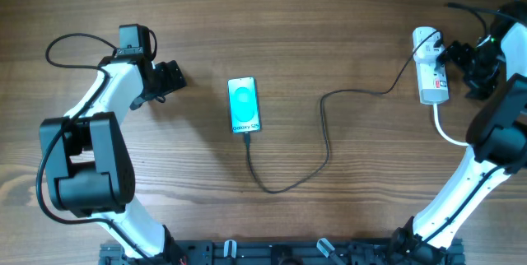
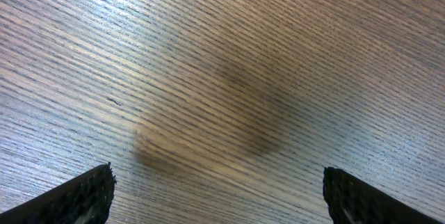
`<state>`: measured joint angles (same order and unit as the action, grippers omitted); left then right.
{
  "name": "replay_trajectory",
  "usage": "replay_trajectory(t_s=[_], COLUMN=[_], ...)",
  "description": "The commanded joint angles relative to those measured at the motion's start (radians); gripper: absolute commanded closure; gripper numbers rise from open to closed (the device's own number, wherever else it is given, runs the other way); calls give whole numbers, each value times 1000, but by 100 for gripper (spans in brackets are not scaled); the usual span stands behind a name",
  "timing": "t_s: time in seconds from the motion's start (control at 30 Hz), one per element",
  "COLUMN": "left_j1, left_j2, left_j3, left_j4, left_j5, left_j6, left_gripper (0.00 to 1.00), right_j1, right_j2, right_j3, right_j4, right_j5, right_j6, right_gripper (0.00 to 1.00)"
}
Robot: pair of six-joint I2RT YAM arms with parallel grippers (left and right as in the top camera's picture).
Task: Plug charger to phone and switch on socket
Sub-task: 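Press down the socket switch beside the charger with the right gripper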
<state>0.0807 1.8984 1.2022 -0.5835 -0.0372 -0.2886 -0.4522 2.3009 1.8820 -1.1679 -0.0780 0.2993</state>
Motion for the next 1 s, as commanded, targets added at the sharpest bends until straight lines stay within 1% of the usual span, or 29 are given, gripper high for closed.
replay_trajectory(t_s=[0.0, 0.1, 0.2, 0.27, 0.5, 0.83, 0.97], left_j1=[5, 5, 5, 5, 5, 5, 5], left_j2=[-1, -1, -1, -1, -1, -1, -1], left_j3=[14, 14, 14, 14, 14, 14, 14], left_j4=[0, 0, 0, 0, 0, 0, 0], left_j5=[-13, -13, -13, -13, -13, -13, -13], left_j6=[20, 20, 20, 20, 20, 20, 20], left_gripper=[0, 0, 0, 0, 0, 0, 0], right_j1=[-13, -19, -16, -16, 10, 46, 46], right_j2=[-52, -138, -192, -193, -193, -192, -191], right_j3=[47, 52, 52, 50, -16, -159, -186], right_j4=[-45, -48, -43, -41, 8, 185, 252], right_j5=[41, 35, -23, -62, -61, -61, -62], right_j6=[-89, -90, -108, -128, -128, -85, -83], right_gripper=[0, 0, 0, 0, 0, 0, 0])
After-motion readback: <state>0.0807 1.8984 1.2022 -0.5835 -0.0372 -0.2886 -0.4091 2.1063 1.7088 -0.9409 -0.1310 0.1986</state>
